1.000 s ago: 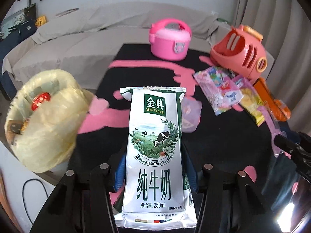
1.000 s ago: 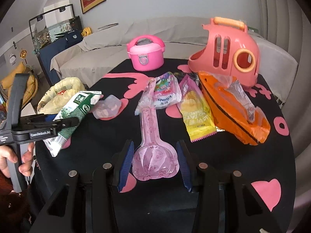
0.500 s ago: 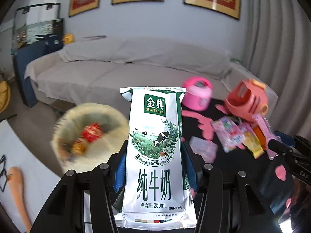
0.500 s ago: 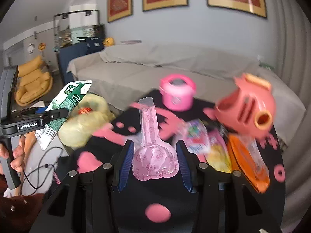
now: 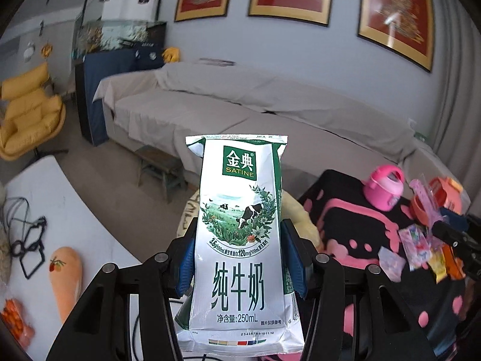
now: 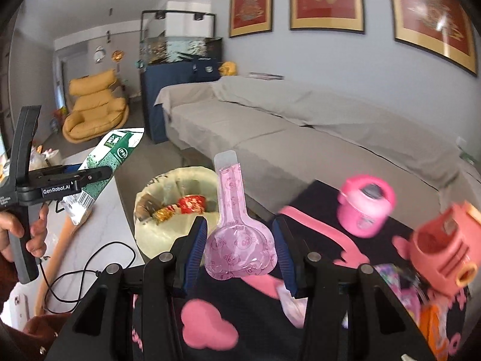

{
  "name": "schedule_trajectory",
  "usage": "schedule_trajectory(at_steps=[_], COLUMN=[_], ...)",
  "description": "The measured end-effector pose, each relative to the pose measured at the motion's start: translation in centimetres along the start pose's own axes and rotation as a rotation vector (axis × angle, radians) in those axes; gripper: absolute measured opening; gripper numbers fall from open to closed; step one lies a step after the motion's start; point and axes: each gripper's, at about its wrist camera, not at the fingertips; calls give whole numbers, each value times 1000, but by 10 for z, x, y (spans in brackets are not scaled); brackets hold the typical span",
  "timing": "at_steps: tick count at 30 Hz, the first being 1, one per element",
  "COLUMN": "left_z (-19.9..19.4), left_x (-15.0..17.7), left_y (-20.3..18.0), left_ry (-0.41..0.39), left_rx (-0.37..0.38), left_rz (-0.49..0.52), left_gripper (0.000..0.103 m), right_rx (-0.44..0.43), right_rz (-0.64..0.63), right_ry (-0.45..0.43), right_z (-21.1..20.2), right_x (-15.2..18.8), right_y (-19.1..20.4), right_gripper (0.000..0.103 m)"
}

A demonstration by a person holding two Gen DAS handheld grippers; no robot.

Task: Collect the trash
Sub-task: 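Carry the milk carton and pink scoop in both tools over the yellow trash bag, then open the left tool to drop the milk carton while the right tool drops the pink scoop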

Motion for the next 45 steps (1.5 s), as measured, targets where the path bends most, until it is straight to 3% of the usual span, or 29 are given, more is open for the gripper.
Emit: schedule_trajectory(at_steps=[5, 12, 16, 17, 20, 28, 32, 37, 40, 44, 45], left_z=[48, 130, 155, 157, 155, 121, 107, 93, 84, 82, 82], left_x=[-8, -10, -8, -7, -7, -7, -7, -5, 0, 4, 5], left_y=[11, 1, 6, 8, 22, 69, 90, 116, 121, 121, 119], left_ry=[47, 123, 145, 147, 142, 35, 7, -1, -22, -19, -18], left_rx=[46, 126, 157, 153, 122, -122, -214, -235, -226, -208, -204], left_rz=[-54, -123, -180, -188, -197, -145, -100, -160, -208, -226, -222], left_gripper=[52, 53, 80, 80, 80, 85, 88, 88, 90, 91, 91], right_rx=[-23, 12, 24, 21, -6, -199, -257, -257, -255, -260, -265], right_rz=[-13, 28, 20, 20, 30, 58, 85, 95, 89, 85, 86], right_ry=[25, 88, 128, 138, 158, 240, 352, 606, 699, 666, 640], right_z=[43, 94, 115, 122, 139, 216, 275, 338, 352, 343, 334], right_x=[-10, -7, -3, -2, -3, -14, -11, 20, 35, 36, 35], right_y=[-1, -30, -35, -34, -30, 34, 69, 87, 90, 89, 86], right_gripper=[42, 42, 42, 42, 42, 42, 42, 42, 42, 46, 58])
Point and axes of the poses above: each gripper's, at about its wrist camera, not at the fingertips, and z roughly the way its jaws point, y to its left, x to its underside, and after that the axes turned 7 degrees about -y, right-handed
